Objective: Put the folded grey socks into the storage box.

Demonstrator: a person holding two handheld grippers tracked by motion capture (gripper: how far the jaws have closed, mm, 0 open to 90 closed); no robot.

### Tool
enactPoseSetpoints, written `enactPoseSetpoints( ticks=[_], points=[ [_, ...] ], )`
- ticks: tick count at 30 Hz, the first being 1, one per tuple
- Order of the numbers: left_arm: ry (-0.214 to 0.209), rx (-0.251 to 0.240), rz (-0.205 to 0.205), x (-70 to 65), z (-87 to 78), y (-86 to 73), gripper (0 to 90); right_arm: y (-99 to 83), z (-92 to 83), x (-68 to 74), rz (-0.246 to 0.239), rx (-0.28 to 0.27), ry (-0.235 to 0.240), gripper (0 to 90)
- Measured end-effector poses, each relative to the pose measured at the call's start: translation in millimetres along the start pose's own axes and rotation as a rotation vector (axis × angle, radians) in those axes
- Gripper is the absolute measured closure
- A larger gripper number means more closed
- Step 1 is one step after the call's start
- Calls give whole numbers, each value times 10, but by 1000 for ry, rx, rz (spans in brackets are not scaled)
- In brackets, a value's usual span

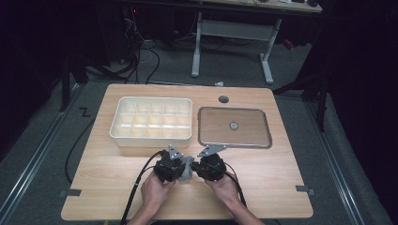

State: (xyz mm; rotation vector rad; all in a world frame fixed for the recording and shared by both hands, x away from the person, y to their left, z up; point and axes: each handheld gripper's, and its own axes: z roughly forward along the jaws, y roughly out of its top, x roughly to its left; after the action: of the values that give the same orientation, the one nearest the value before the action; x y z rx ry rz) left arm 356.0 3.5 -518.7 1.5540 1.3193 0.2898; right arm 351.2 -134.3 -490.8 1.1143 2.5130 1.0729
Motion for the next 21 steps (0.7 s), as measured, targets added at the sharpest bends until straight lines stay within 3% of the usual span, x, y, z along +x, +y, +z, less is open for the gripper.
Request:
enactPoseSetpoints(
  ticks=[4, 11, 21],
  points=[
    [1, -1, -10, 3, -1, 5, 763, 102, 18, 70, -6, -24, -6, 791],
    [-8, -4, -44, 38, -18, 10, 755, 112, 134, 80, 25, 3, -26, 745],
    [-8, -4, -55, 55, -35, -4, 748, 42, 230, 89, 3, 43, -61, 802]
  ],
)
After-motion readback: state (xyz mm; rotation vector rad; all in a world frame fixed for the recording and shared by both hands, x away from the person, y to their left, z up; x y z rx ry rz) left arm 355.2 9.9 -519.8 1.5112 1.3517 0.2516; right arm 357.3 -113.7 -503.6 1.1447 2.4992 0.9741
